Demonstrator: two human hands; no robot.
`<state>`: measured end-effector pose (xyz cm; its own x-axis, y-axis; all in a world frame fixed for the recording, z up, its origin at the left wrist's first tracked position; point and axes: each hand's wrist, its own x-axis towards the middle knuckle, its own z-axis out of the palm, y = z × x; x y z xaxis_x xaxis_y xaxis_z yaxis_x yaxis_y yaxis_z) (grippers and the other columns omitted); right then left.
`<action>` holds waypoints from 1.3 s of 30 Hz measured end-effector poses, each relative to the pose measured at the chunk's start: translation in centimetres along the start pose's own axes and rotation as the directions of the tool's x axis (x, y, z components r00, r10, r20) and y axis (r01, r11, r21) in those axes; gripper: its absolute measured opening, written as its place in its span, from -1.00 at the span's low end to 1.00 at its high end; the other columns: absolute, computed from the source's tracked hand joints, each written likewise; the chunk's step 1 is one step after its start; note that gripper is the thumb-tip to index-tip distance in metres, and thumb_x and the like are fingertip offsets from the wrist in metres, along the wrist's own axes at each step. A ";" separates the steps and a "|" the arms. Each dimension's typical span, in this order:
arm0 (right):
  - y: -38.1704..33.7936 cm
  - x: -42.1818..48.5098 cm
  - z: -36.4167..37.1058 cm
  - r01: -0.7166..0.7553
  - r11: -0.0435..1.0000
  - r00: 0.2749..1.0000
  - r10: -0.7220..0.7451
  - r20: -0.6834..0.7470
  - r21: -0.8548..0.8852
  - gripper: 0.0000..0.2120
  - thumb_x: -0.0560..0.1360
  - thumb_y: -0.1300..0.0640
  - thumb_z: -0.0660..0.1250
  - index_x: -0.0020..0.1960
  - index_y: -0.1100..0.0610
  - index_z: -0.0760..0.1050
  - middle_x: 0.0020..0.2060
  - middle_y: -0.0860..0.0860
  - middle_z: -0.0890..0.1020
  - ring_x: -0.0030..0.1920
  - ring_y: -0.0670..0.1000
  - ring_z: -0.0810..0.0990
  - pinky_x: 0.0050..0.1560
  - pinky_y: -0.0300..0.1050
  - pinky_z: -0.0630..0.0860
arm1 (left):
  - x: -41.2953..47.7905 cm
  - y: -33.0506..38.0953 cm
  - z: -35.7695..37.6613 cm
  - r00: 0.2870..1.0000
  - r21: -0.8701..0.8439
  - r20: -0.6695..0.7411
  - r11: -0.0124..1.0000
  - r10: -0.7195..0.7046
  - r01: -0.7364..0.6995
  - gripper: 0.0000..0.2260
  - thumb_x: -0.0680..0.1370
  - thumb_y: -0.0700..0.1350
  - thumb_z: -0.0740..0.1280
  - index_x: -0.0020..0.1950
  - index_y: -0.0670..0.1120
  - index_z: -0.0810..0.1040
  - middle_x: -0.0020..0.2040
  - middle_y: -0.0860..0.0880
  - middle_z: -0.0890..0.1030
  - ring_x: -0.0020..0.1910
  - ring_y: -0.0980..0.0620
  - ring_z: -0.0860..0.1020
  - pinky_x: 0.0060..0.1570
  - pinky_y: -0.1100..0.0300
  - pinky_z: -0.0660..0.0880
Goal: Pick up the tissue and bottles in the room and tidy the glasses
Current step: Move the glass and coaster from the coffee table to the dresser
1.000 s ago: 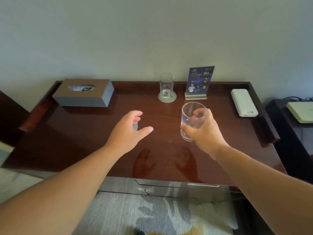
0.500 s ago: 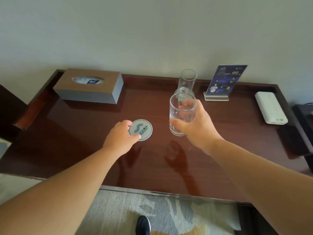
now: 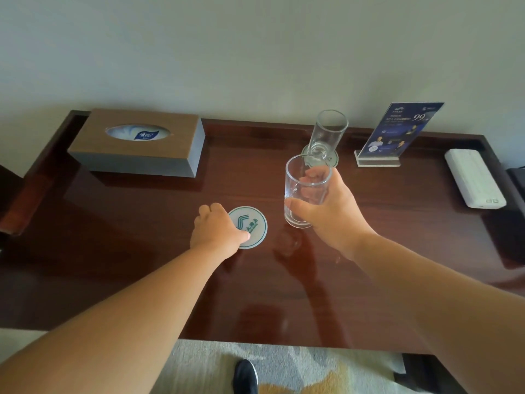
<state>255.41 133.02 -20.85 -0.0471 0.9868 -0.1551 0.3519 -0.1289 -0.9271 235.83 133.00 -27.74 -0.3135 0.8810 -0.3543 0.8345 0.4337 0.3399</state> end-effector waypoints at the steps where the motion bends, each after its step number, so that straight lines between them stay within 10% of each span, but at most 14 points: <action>1: -0.1 0.1 0.1 -0.003 1.000 1.000 0.003 -0.003 -0.003 -0.49 0.35 0.07 0.52 0.19 -0.06 0.35 0.08 -0.13 0.58 0.11 -0.15 0.59 0.06 -0.09 0.58 | 0.1 0.1 0.0 1.000 -0.016 0.004 1.000 -0.008 0.009 -0.41 0.32 0.07 0.52 0.18 -0.15 0.33 0.18 -0.11 0.38 0.19 -0.15 0.42 0.05 0.00 0.44; 8: -1.9 0.8 -0.1 0.025 0.999 0.999 -0.025 -0.022 -0.024 -0.50 0.31 0.02 0.53 0.14 -0.12 0.36 0.07 -0.12 0.60 0.09 -0.13 0.61 0.12 0.04 0.57 | 0.2 0.2 -1.3 0.995 -0.203 -0.010 0.974 0.104 -0.104 -0.81 0.45 -0.28 0.19 -0.01 -0.05 0.29 -0.15 -0.03 0.51 -0.20 -0.06 0.52 -0.39 0.12 0.37; 16: -4.1 1.7 -1.5 0.069 0.998 0.997 -0.069 -0.040 -0.011 -0.52 0.36 0.10 0.51 0.16 -0.06 0.35 0.01 -0.15 0.63 -0.02 -0.25 0.62 0.02 -0.15 0.56 | 2.5 1.6 -4.8 0.990 -0.478 -0.048 0.867 0.130 -0.138 -0.79 0.48 -0.23 0.22 0.03 -0.01 0.53 0.01 0.00 0.57 0.01 0.00 0.54 -0.02 0.05 0.56; 24: -5.5 5.0 -3.7 0.096 0.995 0.995 -0.096 -0.014 0.021 -0.51 0.36 0.11 0.52 0.19 -0.03 0.36 0.06 -0.21 0.56 0.04 -0.27 0.59 0.07 -0.19 0.54 | 4.6 4.3 -7.9 0.994 -0.494 -0.041 0.863 0.101 -0.108 -0.79 0.51 -0.27 0.16 -0.07 0.01 0.50 -0.06 -0.09 0.57 -0.26 -0.02 0.54 -0.47 0.21 0.49; 39: -2.4 10.3 -2.3 -0.001 1.000 1.000 0.001 0.007 -0.030 -0.48 0.32 0.01 0.54 0.17 -0.12 0.36 0.08 -0.23 0.56 0.07 -0.27 0.57 0.13 -0.19 0.49 | 14.9 7.7 -5.5 0.993 -0.651 -0.108 0.751 0.057 -0.114 -0.80 0.51 -0.27 0.21 -0.16 0.00 0.53 -0.15 -0.01 0.58 -0.19 -0.03 0.53 -0.27 0.08 0.52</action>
<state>256.20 143.76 -19.42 -0.0535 0.9860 -0.1582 0.3796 -0.1265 -0.9165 235.15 150.50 -25.65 -0.3125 0.9195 -0.2384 0.3673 0.3484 0.8624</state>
